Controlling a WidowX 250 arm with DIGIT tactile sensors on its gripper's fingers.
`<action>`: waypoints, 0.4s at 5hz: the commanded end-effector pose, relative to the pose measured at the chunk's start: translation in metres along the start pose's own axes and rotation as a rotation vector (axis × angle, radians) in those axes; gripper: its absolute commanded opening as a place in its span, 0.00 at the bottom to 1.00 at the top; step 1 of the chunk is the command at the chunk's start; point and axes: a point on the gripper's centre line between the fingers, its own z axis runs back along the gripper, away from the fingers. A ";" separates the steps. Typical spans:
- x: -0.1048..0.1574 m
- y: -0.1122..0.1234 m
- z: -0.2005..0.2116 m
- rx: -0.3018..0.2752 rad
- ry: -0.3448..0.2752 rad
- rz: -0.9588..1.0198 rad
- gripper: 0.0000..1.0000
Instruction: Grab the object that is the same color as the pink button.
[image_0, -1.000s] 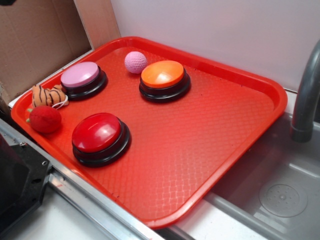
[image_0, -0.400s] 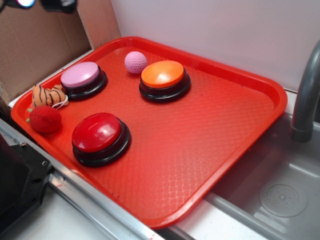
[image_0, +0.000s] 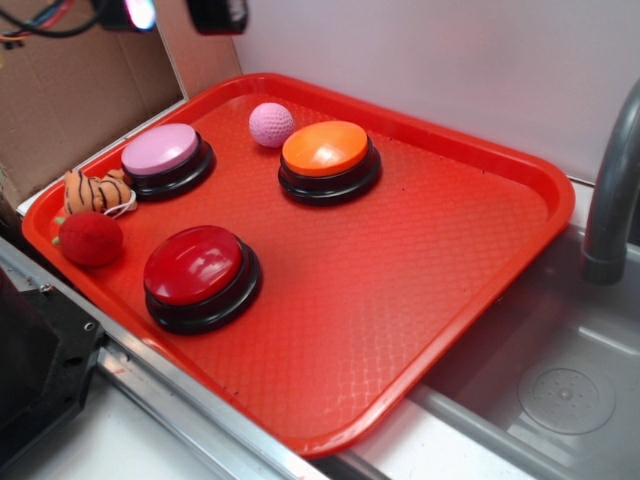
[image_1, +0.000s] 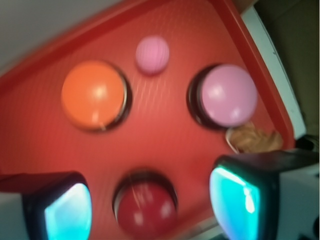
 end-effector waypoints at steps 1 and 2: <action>0.064 0.011 -0.028 -0.022 -0.117 0.259 1.00; 0.079 0.016 -0.046 -0.029 -0.130 0.314 1.00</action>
